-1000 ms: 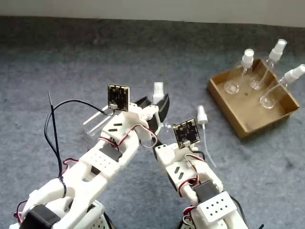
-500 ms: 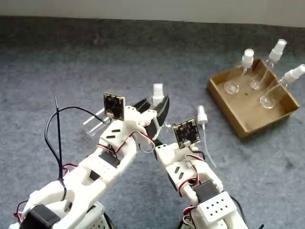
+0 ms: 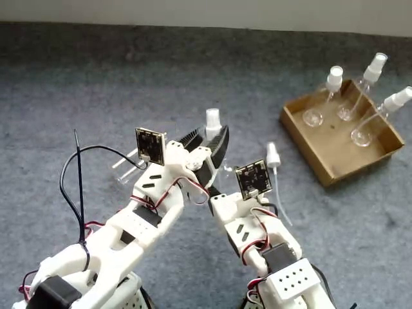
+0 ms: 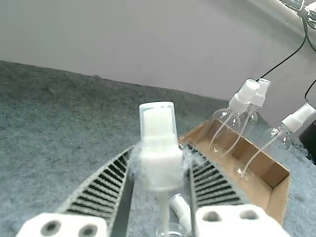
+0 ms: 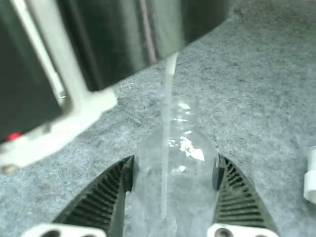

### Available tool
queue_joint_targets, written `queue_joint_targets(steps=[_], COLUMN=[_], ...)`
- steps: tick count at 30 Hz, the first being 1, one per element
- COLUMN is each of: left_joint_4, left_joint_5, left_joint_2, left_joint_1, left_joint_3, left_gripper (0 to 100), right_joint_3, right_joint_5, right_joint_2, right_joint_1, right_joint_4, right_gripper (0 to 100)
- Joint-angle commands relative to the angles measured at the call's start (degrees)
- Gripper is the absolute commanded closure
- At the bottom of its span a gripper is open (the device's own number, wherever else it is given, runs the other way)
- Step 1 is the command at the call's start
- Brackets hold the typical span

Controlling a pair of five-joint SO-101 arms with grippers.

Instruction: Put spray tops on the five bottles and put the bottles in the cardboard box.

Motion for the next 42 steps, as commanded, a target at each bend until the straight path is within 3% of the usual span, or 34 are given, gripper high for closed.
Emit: queue_joint_targets(steps=[1,9,11,14,19,22,32,36,42], left_joint_4=[-1.3,-1.0,0.7,9.9,32.8,40.1,40.6,39.5,36.4], left_joint_5=[-0.8,-1.2,-4.9,-9.9,-8.3,-7.4,-7.4,-7.6,-7.6], left_joint_2=[-0.7,-6.8,-11.0,-17.7,-26.2,-27.9,-28.4,-28.4,-28.4], left_joint_1=[0.5,0.1,0.0,0.1,0.4,0.4,0.4,0.4,0.4], left_joint_3=[-0.7,-1.0,-0.9,-3.1,-14.6,-20.1,-21.5,-21.8,-22.3], left_gripper=[99,99,99,99,99,99,99,99,99], right_joint_3=[-3.6,-5.8,-8.2,-12.8,-19.6,-22.0,-28.4,-31.2,-34.5], right_joint_5=[-0.1,-0.2,-0.2,-0.2,-0.2,-0.2,0.1,5.5,5.9], right_joint_2=[-0.8,-0.8,-0.7,-0.7,-0.5,-0.4,-0.3,-0.2,0.2], right_joint_1=[1.7,1.8,1.8,1.8,1.7,1.5,1.5,1.5,1.5], right_joint_4=[-1.3,-1.1,0.7,5.3,7.4,7.4,7.2,7.2,7.2], right_gripper=[84.5,84.5,84.6,84.6,84.6,84.6,84.6,84.6,84.6])
